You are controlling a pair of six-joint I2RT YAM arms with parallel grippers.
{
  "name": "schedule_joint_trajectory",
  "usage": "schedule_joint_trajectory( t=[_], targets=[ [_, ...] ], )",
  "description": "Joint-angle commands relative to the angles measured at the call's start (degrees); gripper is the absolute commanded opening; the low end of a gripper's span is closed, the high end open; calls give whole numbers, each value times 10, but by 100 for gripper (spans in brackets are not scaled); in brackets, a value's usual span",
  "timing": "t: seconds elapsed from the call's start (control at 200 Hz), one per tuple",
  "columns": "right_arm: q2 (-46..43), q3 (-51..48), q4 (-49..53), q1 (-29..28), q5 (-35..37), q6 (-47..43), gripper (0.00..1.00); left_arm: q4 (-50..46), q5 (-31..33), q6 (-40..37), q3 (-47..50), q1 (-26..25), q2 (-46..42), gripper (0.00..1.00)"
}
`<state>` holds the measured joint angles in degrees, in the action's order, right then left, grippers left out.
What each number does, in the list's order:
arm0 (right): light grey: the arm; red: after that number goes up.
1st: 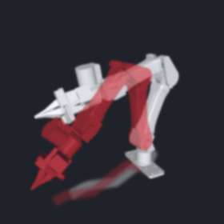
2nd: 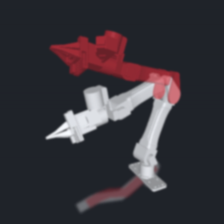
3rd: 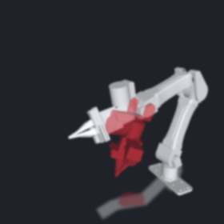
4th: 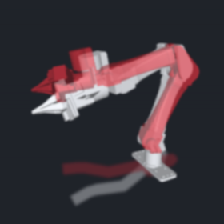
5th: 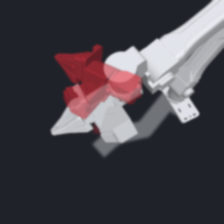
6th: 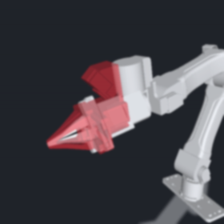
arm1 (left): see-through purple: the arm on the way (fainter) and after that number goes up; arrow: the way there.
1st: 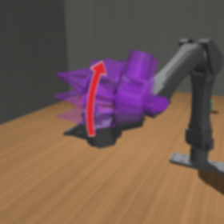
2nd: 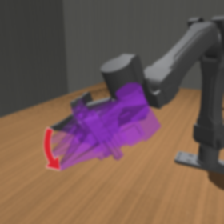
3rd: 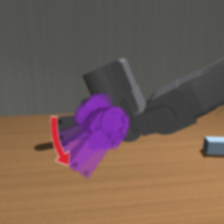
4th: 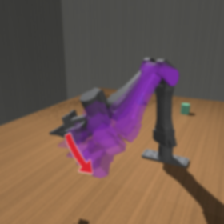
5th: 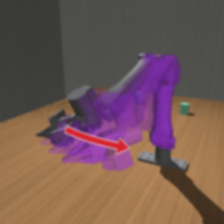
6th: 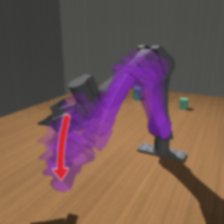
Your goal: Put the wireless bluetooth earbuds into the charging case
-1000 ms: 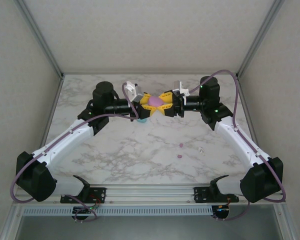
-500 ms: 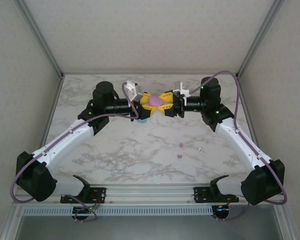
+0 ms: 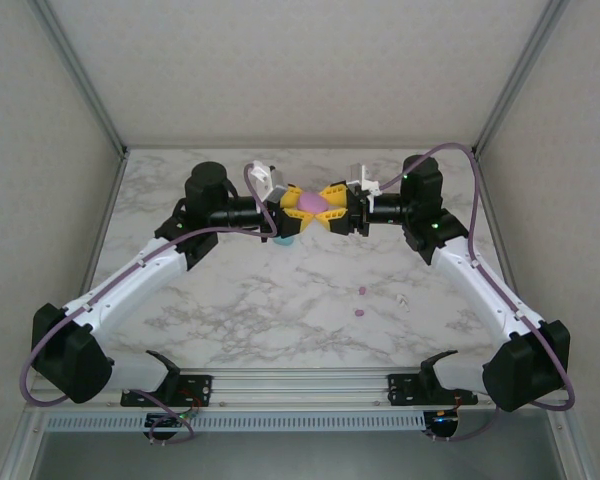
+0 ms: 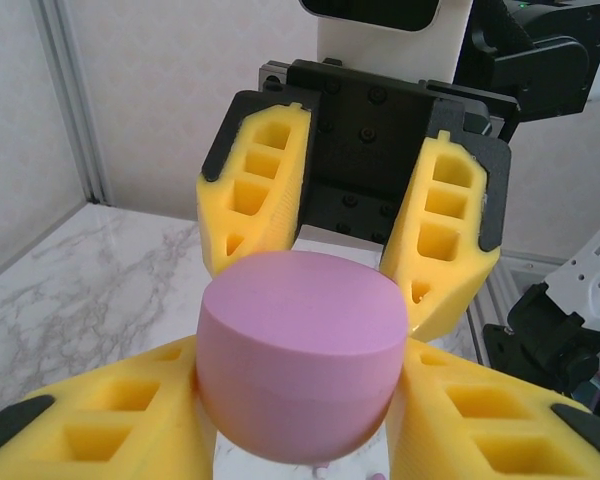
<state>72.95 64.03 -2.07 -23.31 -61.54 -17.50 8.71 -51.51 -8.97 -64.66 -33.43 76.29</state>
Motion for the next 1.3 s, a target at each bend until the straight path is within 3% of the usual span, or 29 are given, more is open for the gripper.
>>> schedule_joint_trajectory(
  t=[0.0, 0.34, 0.816, 1.051, 1.296],
  targets=[
    [-11, -7, -31, -2, 9, 19, 39, -16, -19, -17, -22, -9, 2, 39],
    [-5, 8, 5, 4, 46, 48, 54, -38, -6, -58, -11, -12, -6, 26],
    [29, 58, 37, 24, 75, 147, 66, -46, -3, -75, -4, -12, -12, 25],
    [40, 92, 60, 26, 106, 192, 70, 5, 24, -33, 22, -12, -17, 25],
    [34, 162, 160, 27, 115, 231, 75, 124, 93, 61, 78, -4, -19, 25]
  ],
)
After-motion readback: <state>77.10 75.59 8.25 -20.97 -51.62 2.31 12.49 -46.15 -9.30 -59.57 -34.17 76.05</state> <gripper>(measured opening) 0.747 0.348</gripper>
